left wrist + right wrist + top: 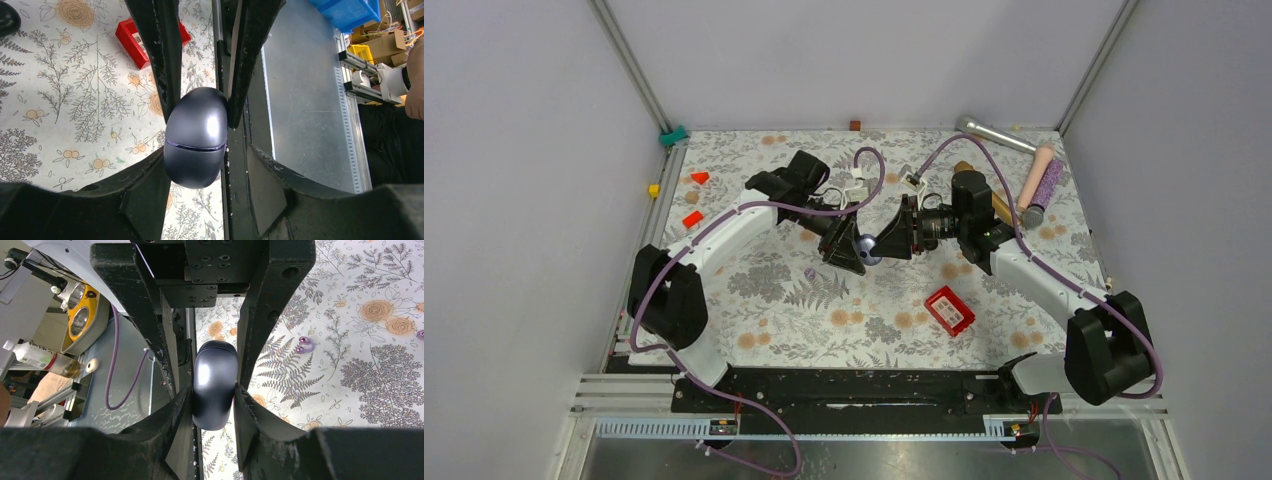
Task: Insert the wireless bluetooth earbuds into the charging case
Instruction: Pass from the right arm to the left, then open the charging case at the center of the board, then adjust the right earbud at the center of the board.
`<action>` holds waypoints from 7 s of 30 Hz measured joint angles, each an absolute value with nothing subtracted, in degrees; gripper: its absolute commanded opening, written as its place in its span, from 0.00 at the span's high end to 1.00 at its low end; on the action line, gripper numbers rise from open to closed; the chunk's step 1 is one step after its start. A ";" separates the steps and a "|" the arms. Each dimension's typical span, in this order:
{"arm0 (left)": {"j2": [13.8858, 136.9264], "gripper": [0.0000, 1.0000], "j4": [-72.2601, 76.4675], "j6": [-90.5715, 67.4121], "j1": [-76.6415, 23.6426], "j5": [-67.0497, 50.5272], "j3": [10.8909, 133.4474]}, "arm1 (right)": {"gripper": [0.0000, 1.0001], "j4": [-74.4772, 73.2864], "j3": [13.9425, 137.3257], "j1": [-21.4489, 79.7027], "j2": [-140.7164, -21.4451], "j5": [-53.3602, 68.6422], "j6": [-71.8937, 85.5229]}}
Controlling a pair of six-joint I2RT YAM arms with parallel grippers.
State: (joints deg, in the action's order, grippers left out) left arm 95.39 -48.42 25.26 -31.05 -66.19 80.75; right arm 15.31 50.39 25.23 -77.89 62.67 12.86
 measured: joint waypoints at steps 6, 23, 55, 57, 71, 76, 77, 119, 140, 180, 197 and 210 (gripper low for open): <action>95.37 0.45 -47.46 24.12 -31.05 -66.11 80.75 | 0.71 15.40 50.39 25.26 -78.54 62.72 12.86; 95.33 0.63 -45.34 22.59 -30.79 -65.67 80.75 | 0.71 15.73 50.39 25.91 -79.79 63.59 12.88; 94.43 1.00 -45.39 23.66 -30.46 -65.17 80.73 | 0.46 10.85 50.41 23.40 -77.54 61.84 8.84; 94.21 1.00 -45.43 23.77 -30.39 -65.17 80.73 | 0.45 10.57 50.41 22.41 -76.77 61.08 8.67; 92.64 1.00 -46.63 23.79 -30.41 -63.92 80.73 | 0.40 10.59 50.41 19.20 -70.02 60.88 8.56; 91.70 1.00 -46.48 23.05 -29.71 -61.95 80.75 | 0.40 10.63 50.41 17.80 -69.17 60.47 8.64; 91.39 1.00 -46.26 22.72 -29.36 -61.47 80.75 | 0.40 10.63 50.41 17.65 -69.21 60.42 8.75; 72.75 1.00 -50.39 34.17 -6.28 -59.72 71.57 | 0.56 -8.10 75.59 26.22 -99.22 36.21 4.29; 71.83 1.00 -51.46 37.26 -4.71 -62.83 67.81 | 0.55 -19.14 106.15 27.75 -135.26 32.60 21.85; 70.81 1.00 -51.46 38.17 -2.57 -65.43 67.00 | 0.70 -28.47 113.14 32.91 -141.58 35.46 27.66; 69.36 1.00 -51.46 38.15 -1.91 -66.24 66.98 | 0.71 -27.57 92.49 33.08 -127.83 33.47 22.61; 69.30 1.00 -51.46 38.15 -1.50 -66.57 66.89 | 0.71 -25.28 93.58 33.08 -126.91 33.39 21.63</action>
State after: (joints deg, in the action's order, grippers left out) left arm 69.30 -51.46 38.15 -1.50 -66.57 66.89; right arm -25.28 93.58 33.08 -126.91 33.39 21.63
